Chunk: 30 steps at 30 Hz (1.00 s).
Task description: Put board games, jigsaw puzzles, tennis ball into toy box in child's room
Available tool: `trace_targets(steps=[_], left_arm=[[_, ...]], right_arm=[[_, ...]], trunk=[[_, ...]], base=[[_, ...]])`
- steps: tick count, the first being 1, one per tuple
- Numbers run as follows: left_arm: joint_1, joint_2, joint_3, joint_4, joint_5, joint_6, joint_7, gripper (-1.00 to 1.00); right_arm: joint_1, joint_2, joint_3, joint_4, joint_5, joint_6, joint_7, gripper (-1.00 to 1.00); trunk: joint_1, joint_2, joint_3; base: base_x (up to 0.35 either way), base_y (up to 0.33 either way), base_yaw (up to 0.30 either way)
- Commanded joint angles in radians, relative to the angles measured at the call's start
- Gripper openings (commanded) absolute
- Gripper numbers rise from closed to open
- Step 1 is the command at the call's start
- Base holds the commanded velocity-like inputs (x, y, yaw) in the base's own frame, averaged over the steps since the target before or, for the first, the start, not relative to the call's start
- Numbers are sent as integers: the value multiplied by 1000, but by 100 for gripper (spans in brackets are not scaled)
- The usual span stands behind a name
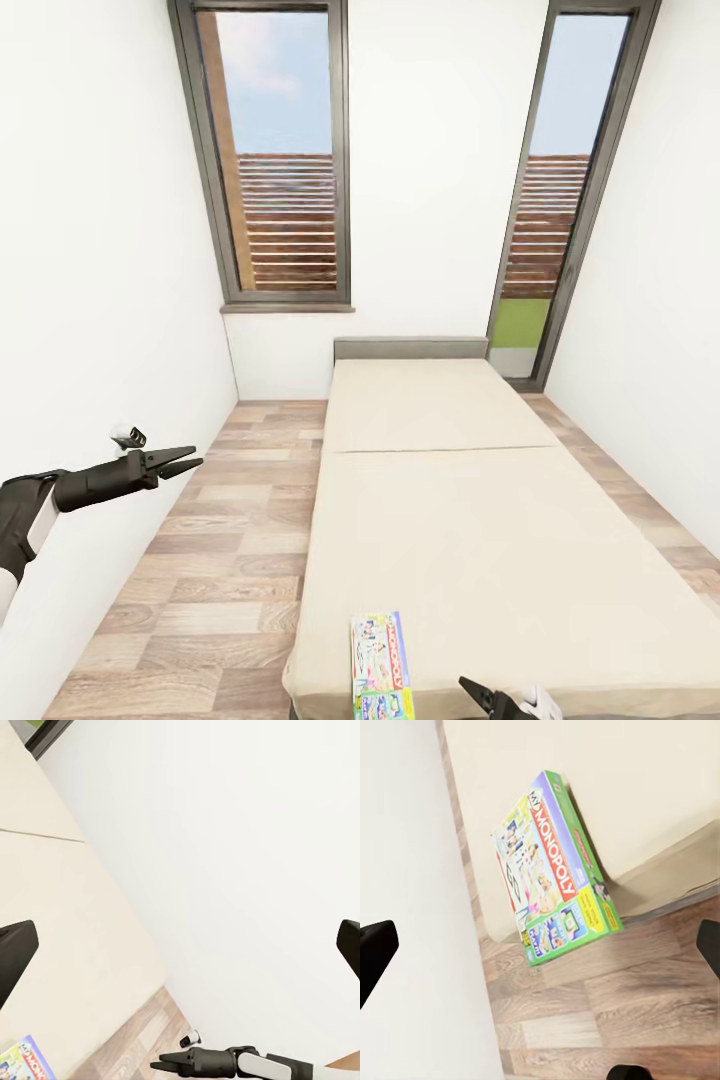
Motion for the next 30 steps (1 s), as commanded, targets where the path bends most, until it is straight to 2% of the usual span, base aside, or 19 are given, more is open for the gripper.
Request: trace_targets(steps=[1,21,30], left_arm=[[0,0,0,0,0,11,-4,100],[0,-10,0,0,-2,11,-4,100],[-1,-10,0,0,-2,11,-4,100]], right_arm=[[-1,0,-3,0,-8,9,2,100],[-1,1,-1,2,-10,20,13,100],[-1,0,-2,22,-14,84,12,100]], trunk=[[4,-8,-4],[81,-148,-67],[115,-211,-95]], base=[[0,0,0],[0,0,0],[0,0,0]])
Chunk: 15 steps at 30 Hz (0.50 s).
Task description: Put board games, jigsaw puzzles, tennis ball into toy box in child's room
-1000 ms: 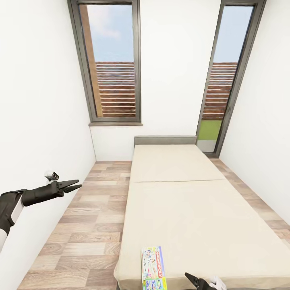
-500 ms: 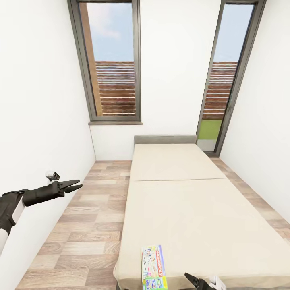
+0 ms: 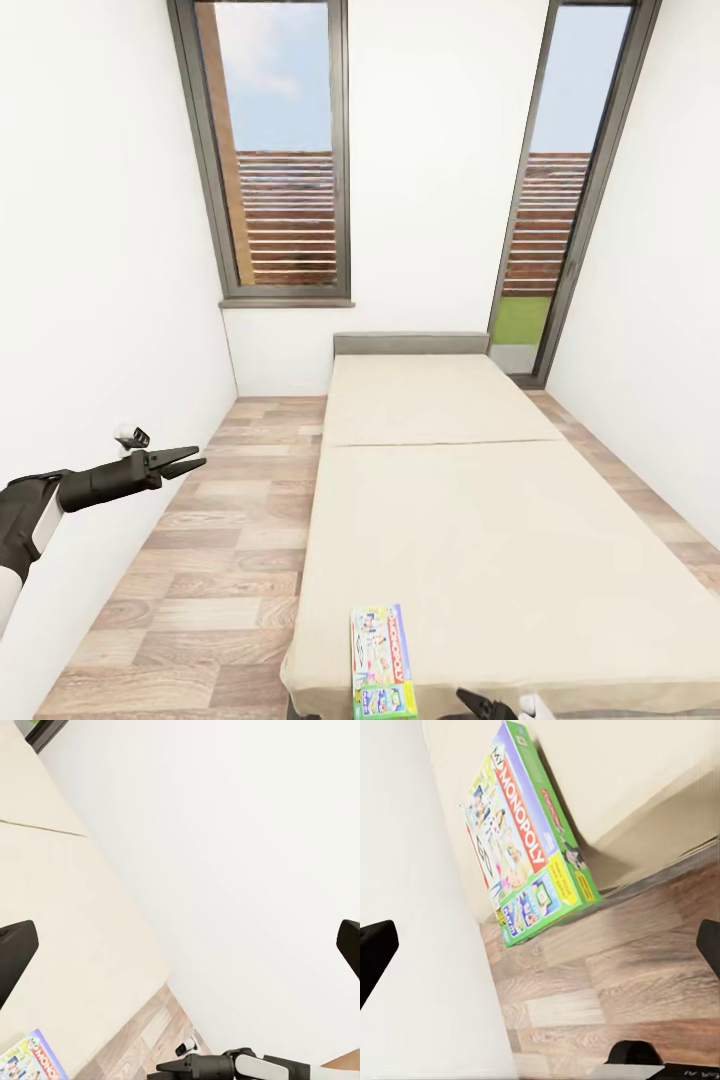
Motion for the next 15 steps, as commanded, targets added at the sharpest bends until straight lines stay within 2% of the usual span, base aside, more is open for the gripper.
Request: trace_targets(steps=[1,15], left_arm=[[0,0,0,0,0,11,-4,100],[0,0,0,0,0,11,-4,100]], right_arm=[[-1,0,-3,2,-7,13,2,100],[-3,0,-3,9,-6,29,10,100]], trunk=[[4,-8,-4],[58,-106,-48]], base=[[0,0,0],[0,0,0]])
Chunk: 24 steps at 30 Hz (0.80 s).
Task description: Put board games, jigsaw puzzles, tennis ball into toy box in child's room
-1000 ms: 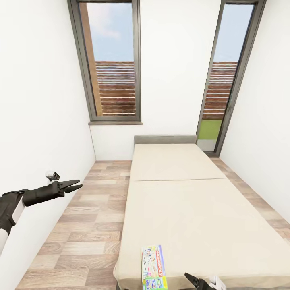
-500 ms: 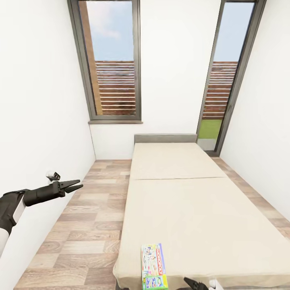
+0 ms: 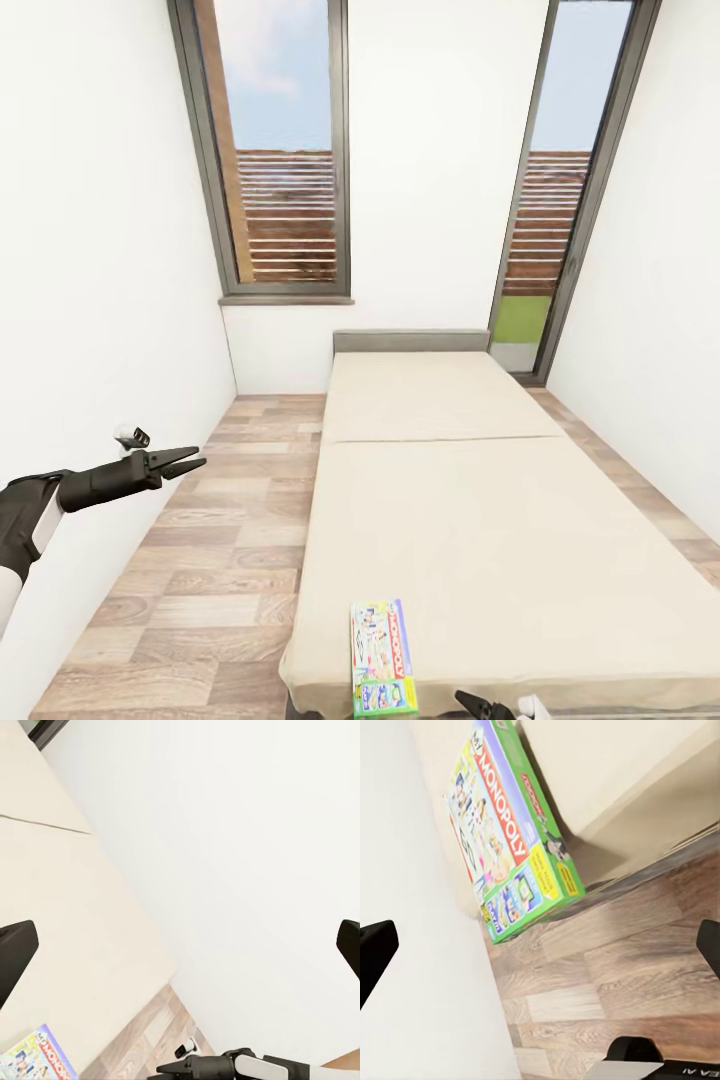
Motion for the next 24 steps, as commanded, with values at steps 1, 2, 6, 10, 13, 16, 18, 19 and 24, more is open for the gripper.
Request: trace_targets(steps=[1,2,6,10,13,16,18,19,24], left_arm=[[-1,0,0,0,0,11,-4,100],[0,0,0,0,0,11,-4,100],[-1,0,0,0,0,11,-4,100],[-1,-1,0,0,0,11,-4,100],[-1,-1,0,0,0,11,-4,100],[-1,-2,0,0,0,11,-4,100],[-1,-2,-1,0,0,11,-4,100],[-1,-2,-1,0,0,11,-4,100],[0,-3,-1,0,0,11,-4,100]], right_arm=[[-1,0,-3,0,-6,8,4,100],[-1,1,-2,0,-6,8,8,100],[-1,1,-1,0,-3,7,36,100],[-1,1,0,0,0,7,70,100],[-1,1,0,0,2,6,86,100],[-1,1,0,0,3,6,94,100],[-1,1,0,0,3,7,97,100],[-1,1,0,0,3,7,98,100],[-2,1,0,0,1,10,102,100]], trunk=[[4,-8,-4],[8,-15,-7],[23,-43,-20],[38,-71,-32],[50,-92,-42],[61,-113,-51],[69,-127,-58],[73,-134,-61],[92,-169,-76]], base=[[0,0,0],[0,0,0],[0,0,0],[0,0,0],[0,0,0],[0,0,0],[0,0,0],[0,0,0],[0,0,0]])
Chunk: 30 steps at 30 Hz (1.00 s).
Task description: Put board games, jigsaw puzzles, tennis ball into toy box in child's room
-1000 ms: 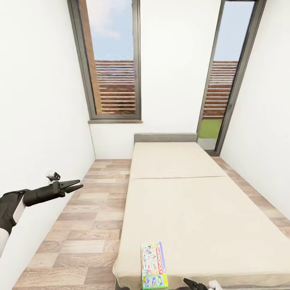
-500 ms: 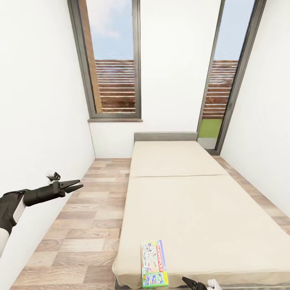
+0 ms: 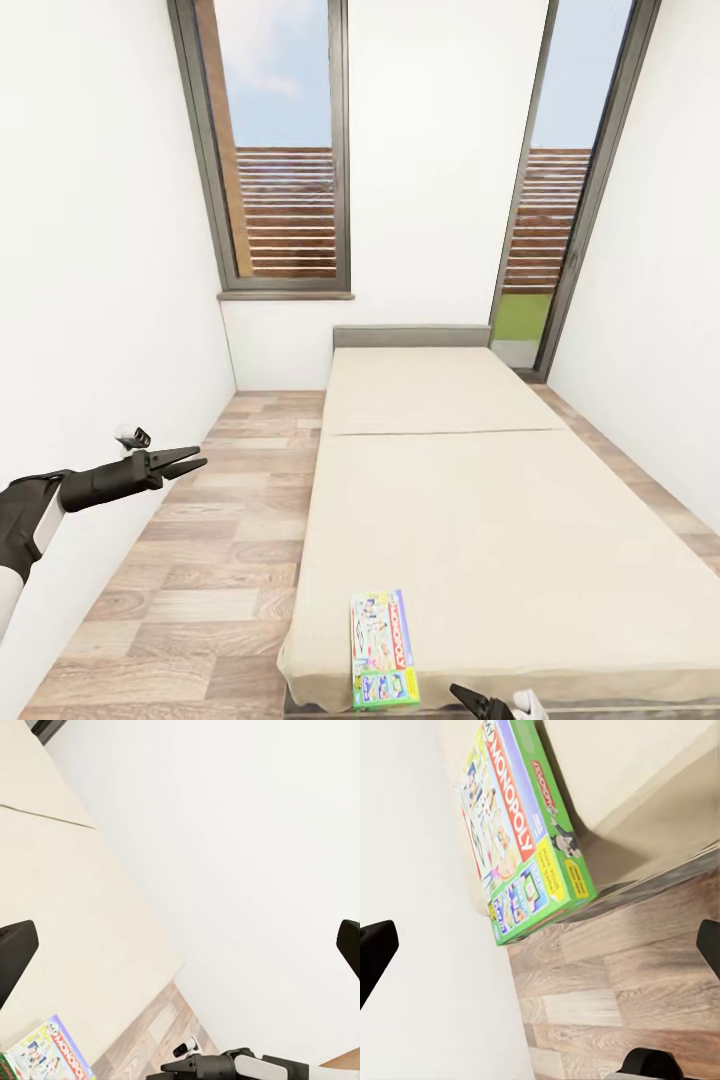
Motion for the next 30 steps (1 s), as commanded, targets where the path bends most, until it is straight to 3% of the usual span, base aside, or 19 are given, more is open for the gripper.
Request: trace_targets(steps=[1,6,19,30], left_arm=[[-1,0,0,0,0,11,-4,100],[-1,0,0,0,0,11,-4,100],[-1,-2,1,0,0,11,-4,100],[-1,-7,1,0,0,11,-4,100]], right_arm=[[-1,0,-2,0,-7,9,2,100],[-13,0,-2,-1,-11,26,2,100],[-116,1,-4,0,-15,218,-10,100],[-125,8,-8,17,-15,227,-19,100]], trunk=[[4,-8,-4],[23,-43,-20],[73,-134,-61],[115,-211,-95]], base=[[0,0,0],[0,0,0],[0,0,0],[0,0,0]])
